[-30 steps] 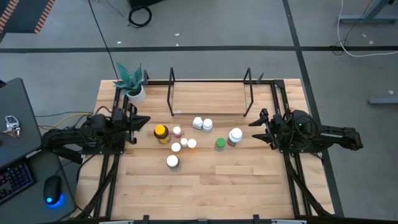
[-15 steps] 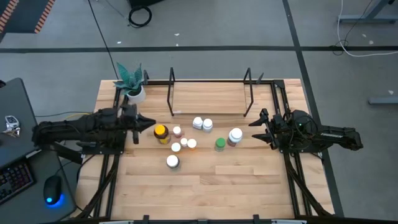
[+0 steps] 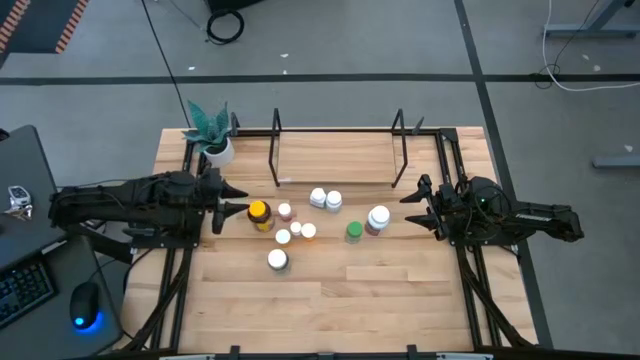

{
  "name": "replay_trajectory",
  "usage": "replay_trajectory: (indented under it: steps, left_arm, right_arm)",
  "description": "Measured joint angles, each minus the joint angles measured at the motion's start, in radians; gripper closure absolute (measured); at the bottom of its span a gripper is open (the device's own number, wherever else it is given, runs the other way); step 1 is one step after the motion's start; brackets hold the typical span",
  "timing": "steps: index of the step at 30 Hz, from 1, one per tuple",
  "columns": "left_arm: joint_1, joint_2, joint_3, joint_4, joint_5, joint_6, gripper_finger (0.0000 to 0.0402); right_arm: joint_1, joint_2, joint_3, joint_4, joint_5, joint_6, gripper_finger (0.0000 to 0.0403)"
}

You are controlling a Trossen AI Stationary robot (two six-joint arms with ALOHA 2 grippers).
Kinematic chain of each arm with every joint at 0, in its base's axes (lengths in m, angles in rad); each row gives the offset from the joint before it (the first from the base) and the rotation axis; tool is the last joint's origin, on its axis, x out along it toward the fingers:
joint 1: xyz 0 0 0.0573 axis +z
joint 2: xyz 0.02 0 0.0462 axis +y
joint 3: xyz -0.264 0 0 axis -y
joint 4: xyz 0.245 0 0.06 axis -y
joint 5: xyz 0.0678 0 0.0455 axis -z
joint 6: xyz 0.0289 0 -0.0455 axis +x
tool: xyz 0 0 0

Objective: Pick and place medicine bottles onto shelf by color
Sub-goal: Put the yellow medicine bottle on the shelf

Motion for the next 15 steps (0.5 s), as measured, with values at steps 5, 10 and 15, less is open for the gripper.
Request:
replay_trajectory:
  steps: [5,10,15]
  left_arm:
    - [0.001,0.001,0.023,-0.072,0.02,-0.072,0.0213]
    - [0.0,0.036,0.104,-0.165,0.016,-0.073,0.023]
    - [0.0,0.094,0.155,-0.274,0.015,-0.019,0.0228]
  right_arm:
    - [0.0,0.0,0.0,0.0,0.0,0.0,0.0146]
    - [0.0,0.0,0.0,0.0,0.0,0.0,0.0146]
    - [0.0,0.0,0.0,0.0,0.0,0.0,0.0146]
